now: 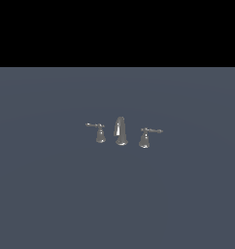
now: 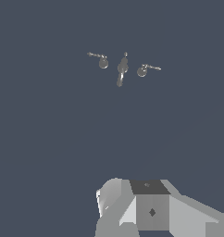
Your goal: Turn on the faucet by rotating a designated handle.
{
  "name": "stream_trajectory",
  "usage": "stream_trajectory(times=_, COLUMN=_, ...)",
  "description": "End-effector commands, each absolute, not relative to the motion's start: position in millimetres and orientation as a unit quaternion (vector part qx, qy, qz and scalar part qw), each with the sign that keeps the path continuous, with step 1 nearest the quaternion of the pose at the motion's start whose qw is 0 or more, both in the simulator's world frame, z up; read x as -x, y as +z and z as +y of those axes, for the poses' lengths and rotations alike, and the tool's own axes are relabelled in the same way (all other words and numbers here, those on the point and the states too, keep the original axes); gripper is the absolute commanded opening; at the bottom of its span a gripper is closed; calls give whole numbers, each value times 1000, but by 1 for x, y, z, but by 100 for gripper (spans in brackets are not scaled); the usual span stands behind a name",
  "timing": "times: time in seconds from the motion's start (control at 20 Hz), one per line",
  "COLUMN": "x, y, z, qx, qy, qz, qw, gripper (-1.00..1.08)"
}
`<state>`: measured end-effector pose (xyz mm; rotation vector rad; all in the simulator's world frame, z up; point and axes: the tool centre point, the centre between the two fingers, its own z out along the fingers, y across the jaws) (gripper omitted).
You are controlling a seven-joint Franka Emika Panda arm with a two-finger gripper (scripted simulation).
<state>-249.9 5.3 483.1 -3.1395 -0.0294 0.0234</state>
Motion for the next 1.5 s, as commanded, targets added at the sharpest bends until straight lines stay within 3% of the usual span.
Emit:
stream_trajectory(times=0.0, x=250, y=483, z=5, qx=1000, qy=7, qz=-9, qw=1, gripper=-100)
stream_trajectory(times=0.65, x=243, y=463, z=23, qx=999, qy=7, qz=35, qw=1, gripper=-100)
stream_trajectory(times=1.45, x=204, y=390, z=79, qx=981, qy=7, qz=192, qw=2, gripper=-100)
